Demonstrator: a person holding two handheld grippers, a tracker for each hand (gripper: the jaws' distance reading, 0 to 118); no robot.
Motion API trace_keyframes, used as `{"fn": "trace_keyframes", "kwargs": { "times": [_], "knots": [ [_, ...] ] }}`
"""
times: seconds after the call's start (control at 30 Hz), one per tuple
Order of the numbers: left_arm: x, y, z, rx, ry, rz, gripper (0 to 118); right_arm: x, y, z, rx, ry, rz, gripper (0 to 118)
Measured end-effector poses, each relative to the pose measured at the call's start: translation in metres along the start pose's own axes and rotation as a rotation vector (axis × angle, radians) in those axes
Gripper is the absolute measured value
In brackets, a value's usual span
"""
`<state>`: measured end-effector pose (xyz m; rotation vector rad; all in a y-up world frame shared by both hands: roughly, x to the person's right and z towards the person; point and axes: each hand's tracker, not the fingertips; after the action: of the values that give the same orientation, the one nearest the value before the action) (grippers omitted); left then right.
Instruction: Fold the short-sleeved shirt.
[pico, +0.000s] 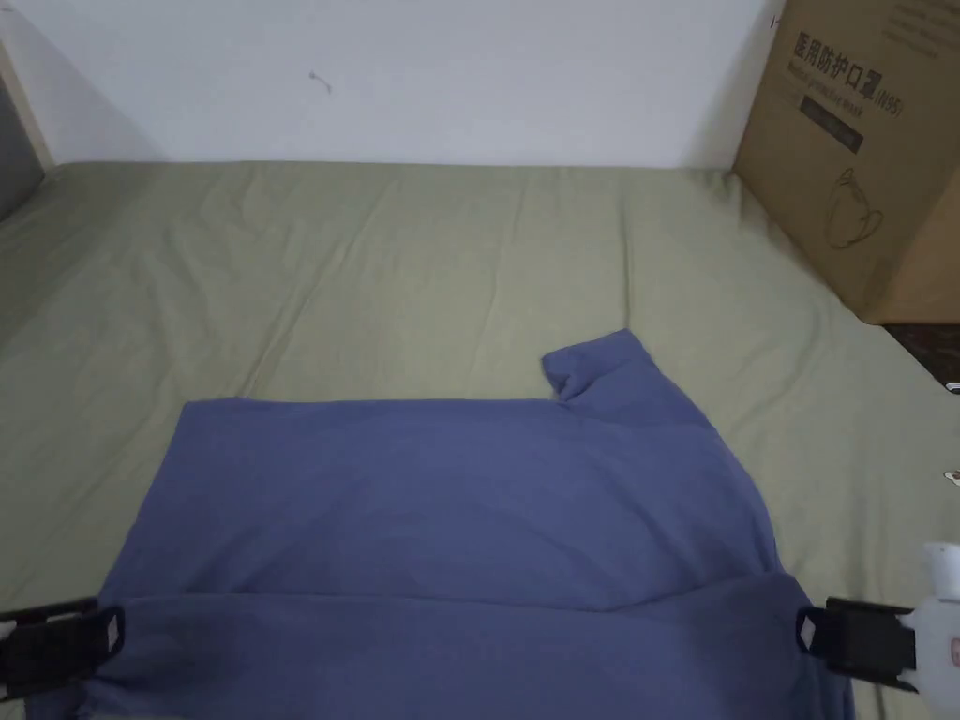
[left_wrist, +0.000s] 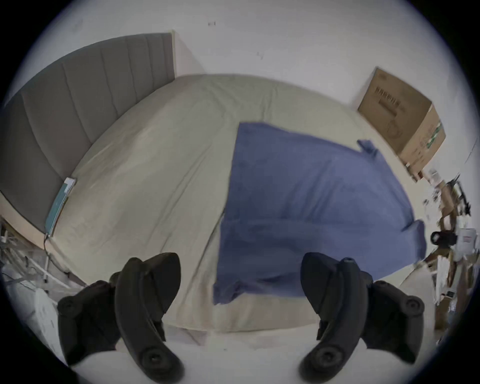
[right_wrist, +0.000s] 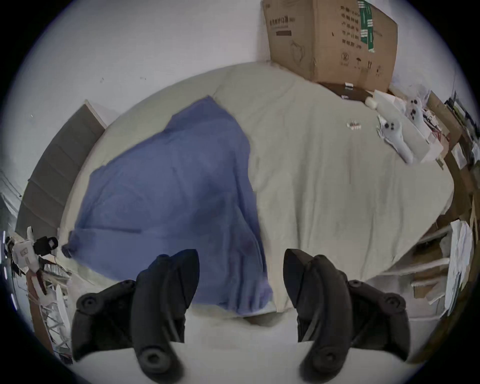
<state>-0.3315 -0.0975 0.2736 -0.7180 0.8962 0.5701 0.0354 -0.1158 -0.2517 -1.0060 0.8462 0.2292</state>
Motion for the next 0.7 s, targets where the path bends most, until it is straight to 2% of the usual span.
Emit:
{"fn": "trace_keyframes", "kwargs": {
  "times": [0.03, 0.07, 0.1, 0.13, 0.23, 0.3, 0.37, 0.47, 0.5, 0.53, 0.57, 0.6, 0.63, 0.7],
  "knots": [
    [0.005, 0.006, 0.001, 0.020, -0.015, -0.003, 77, -0.003, 0.007, -0.001, 0.015, 0.008, 0.007, 68],
    [0.015, 0.012, 0.004, 0.034, -0.023, 0.000, 56, -0.006, 0.014, -0.002, 0.031, 0.012, 0.010, 60],
    [0.019, 0.016, 0.000, 0.033, -0.031, 0.003, 26, -0.010, 0.019, -0.004, 0.045, 0.010, 0.013, 42],
    [0.024, 0.020, -0.007, 0.026, -0.035, -0.001, 0, -0.016, 0.025, -0.005, 0.056, 0.010, 0.016, 1],
    [0.039, 0.027, -0.030, -0.013, 0.002, -0.045, 0, -0.025, 0.037, -0.024, 0.052, -0.002, 0.009, 0],
    [0.048, 0.034, -0.042, -0.027, -0.010, -0.045, 0, -0.026, 0.051, -0.038, 0.014, 0.026, 0.019, 0],
    [0.053, 0.043, -0.048, -0.028, -0.040, -0.039, 0, -0.028, 0.072, -0.047, 0.014, 0.014, 0.028, 0],
    [0.057, 0.061, -0.059, -0.010, -0.067, -0.019, 0, -0.027, 0.110, -0.063, 0.037, 0.020, -0.008, 0],
    [0.059, 0.066, -0.065, -0.009, -0.068, -0.016, 0, -0.027, 0.123, -0.069, 0.045, 0.033, -0.013, 2],
    [0.060, 0.072, -0.071, -0.011, -0.068, -0.013, 0, -0.031, 0.136, -0.075, 0.047, 0.036, -0.016, 30],
    [0.062, 0.076, -0.078, -0.015, -0.065, -0.011, 0, -0.033, 0.147, -0.085, 0.048, 0.035, -0.022, 64],
    [0.063, 0.081, -0.085, -0.021, -0.062, -0.014, 0, -0.034, 0.159, -0.097, 0.057, 0.033, -0.025, 92],
    [0.065, 0.084, -0.091, -0.029, -0.062, -0.019, 0, -0.036, 0.171, -0.108, 0.067, 0.017, -0.027, 100],
    [0.067, 0.089, -0.104, -0.046, -0.063, -0.028, 0, -0.041, 0.191, -0.134, 0.048, 0.010, -0.019, 100]
  ]
}}
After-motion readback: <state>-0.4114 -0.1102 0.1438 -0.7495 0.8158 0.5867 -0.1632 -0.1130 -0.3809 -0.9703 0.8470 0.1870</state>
